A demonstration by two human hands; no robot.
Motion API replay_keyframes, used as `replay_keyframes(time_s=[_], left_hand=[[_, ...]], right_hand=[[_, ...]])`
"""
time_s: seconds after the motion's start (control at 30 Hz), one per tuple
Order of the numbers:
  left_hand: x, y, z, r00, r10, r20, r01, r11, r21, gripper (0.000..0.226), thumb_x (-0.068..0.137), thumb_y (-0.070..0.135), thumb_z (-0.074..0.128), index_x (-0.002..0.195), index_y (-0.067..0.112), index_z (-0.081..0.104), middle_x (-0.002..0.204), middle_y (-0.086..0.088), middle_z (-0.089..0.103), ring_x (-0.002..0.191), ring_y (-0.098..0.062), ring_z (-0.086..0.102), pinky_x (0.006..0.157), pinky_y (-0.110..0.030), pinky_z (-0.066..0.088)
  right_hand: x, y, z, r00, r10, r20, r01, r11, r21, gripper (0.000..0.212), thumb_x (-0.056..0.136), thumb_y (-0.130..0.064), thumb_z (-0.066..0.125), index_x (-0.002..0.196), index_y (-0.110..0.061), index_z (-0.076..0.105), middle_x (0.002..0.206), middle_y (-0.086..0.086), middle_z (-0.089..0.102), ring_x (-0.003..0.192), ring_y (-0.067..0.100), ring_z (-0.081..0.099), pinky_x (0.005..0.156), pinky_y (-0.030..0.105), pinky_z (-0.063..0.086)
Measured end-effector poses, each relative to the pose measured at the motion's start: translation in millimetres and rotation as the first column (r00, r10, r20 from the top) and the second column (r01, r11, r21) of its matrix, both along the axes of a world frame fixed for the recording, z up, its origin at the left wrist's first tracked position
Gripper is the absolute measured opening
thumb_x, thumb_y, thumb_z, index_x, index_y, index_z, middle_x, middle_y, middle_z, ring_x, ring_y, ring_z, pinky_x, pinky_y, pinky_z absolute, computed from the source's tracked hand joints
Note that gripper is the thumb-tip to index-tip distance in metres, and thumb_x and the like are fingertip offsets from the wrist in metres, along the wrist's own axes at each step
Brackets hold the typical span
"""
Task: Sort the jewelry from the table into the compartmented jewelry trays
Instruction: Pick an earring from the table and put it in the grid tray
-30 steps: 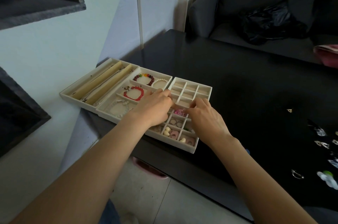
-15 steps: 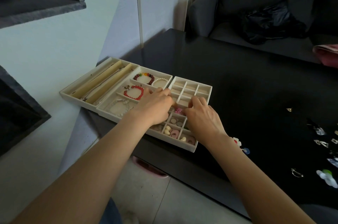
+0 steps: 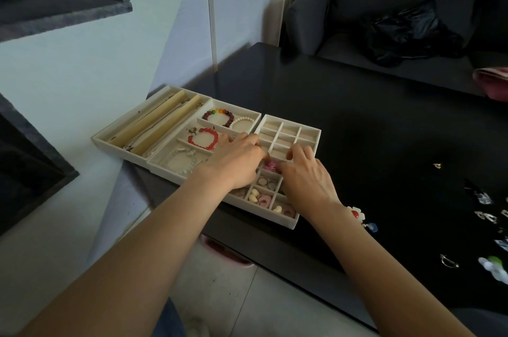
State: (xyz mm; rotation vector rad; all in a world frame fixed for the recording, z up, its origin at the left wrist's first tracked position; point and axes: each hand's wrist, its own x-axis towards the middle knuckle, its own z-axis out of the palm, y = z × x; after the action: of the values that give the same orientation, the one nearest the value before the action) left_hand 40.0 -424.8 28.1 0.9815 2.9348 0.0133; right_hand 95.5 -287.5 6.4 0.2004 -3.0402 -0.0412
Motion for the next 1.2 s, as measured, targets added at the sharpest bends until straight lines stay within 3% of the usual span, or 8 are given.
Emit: replay_keyframes(time_s=[0.2, 0.37, 0.63, 0.7, 0.8, 1.0, 1.1, 1.2], left_hand=[[1.7, -1.6, 1.3, 0.999, -0.025, 0.025, 0.023, 0.997, 0.076, 0.051, 0.086, -0.001, 0.049, 0.13, 0.024, 0.053, 0.129, 0.001, 0.043, 0.123, -0.016, 0.039, 0.098, -0.038, 0.038], [3.8, -1.9, 5.2, 1.0, -0.021, 0.007, 0.02, 0.995, 0.102, 0.049, 0.087, 0.0, 0.05, 0.13, 0.023, 0.054, 0.13, 0.001, 0.045, 0.12, -0.017, 0.042, 0.097, -0.036, 0.04], [26.6, 39.4, 10.8, 0.996, -0.076, 0.038, 0.058, 0.934, 0.351, 0.045, 0.09, 0.004, 0.052, 0.132, 0.022, 0.051, 0.134, 0.002, 0.046, 0.113, -0.012, 0.052, 0.084, -0.02, 0.043], [33.9, 53.6, 7.7, 0.989, -0.122, 0.088, 0.081, 0.928, 0.365, 0.046, 0.092, 0.002, 0.047, 0.133, 0.021, 0.051, 0.136, 0.002, 0.045, 0.115, -0.013, 0.051, 0.086, -0.021, 0.042], [43.2, 75.2, -1.2, 0.952, -0.215, 0.216, 0.131, 0.929, 0.345, 0.049, 0.093, -0.003, 0.04, 0.136, 0.019, 0.048, 0.142, 0.004, 0.039, 0.129, -0.014, 0.041, 0.099, -0.022, 0.034], [53.7, 99.0, -17.6, 0.888, -0.31, 0.339, 0.24, 0.942, 0.233, 0.056, 0.091, -0.004, 0.037, 0.137, 0.025, 0.048, 0.152, 0.006, 0.027, 0.14, -0.014, 0.025, 0.111, -0.027, 0.025], [55.6, 108.1, -23.5, 0.892, -0.33, 0.31, 0.294, 0.943, 0.157, 0.052, 0.091, 0.002, 0.04, 0.135, 0.03, 0.05, 0.15, 0.003, 0.03, 0.139, -0.017, 0.026, 0.112, -0.034, 0.028], [54.2, 114.4, -24.0, 0.914, -0.351, 0.202, 0.329, 0.934, 0.137, 0.04, 0.094, 0.015, 0.048, 0.131, 0.028, 0.055, 0.143, 0.002, 0.04, 0.131, -0.018, 0.036, 0.104, -0.035, 0.036]], right_hand=[[-3.1, 4.1, 0.0, 0.999, 0.001, 0.034, 0.0, 0.999, -0.048, 0.041, 0.091, -0.024, 0.056, 0.132, -0.025, 0.051, 0.129, 0.004, 0.038, 0.12, 0.019, 0.036, 0.096, 0.03, 0.04], [0.2, 12.6, 8.1, 0.997, -0.023, 0.072, 0.04, 0.971, -0.235, 0.041, 0.091, -0.017, 0.058, 0.132, -0.022, 0.053, 0.129, 0.001, 0.042, 0.12, 0.015, 0.039, 0.095, 0.029, 0.045], [37.4, 63.7, 19.7, 0.966, -0.205, 0.16, 0.254, 0.879, -0.405, 0.045, 0.097, -0.009, 0.043, 0.138, -0.024, 0.045, 0.143, -0.002, 0.043, 0.126, 0.013, 0.046, 0.094, 0.024, 0.043], [47.2, 77.9, 19.3, 0.944, -0.253, 0.212, 0.325, 0.828, -0.457, 0.048, 0.097, -0.008, 0.043, 0.141, -0.027, 0.04, 0.143, 0.0, 0.043, 0.113, 0.011, 0.055, 0.082, 0.02, 0.05], [61.2, 100.5, 14.8, 0.913, -0.277, 0.3, 0.402, 0.738, -0.542, 0.049, 0.098, -0.01, 0.044, 0.143, -0.027, 0.036, 0.139, 0.001, 0.047, 0.102, 0.011, 0.06, 0.062, 0.014, 0.046], [81.8, 125.0, 4.5, 0.896, -0.234, 0.377, 0.4, 0.794, -0.457, 0.072, 0.082, -0.03, 0.071, 0.143, -0.025, 0.034, 0.143, 0.002, 0.04, 0.132, 0.019, 0.038, 0.104, 0.033, 0.037], [86.0, 129.8, -2.1, 0.907, -0.234, 0.35, 0.382, 0.808, -0.449, 0.066, 0.078, -0.029, 0.075, 0.135, -0.026, 0.042, 0.135, 0.003, 0.039, 0.128, 0.019, 0.037, 0.102, 0.032, 0.039], [86.0, 132.0, -8.6, 0.925, -0.244, 0.291, 0.359, 0.811, -0.462, 0.044, 0.081, -0.028, 0.072, 0.12, -0.022, 0.053, 0.124, 0.002, 0.043, 0.12, 0.017, 0.04, 0.093, 0.027, 0.041]])
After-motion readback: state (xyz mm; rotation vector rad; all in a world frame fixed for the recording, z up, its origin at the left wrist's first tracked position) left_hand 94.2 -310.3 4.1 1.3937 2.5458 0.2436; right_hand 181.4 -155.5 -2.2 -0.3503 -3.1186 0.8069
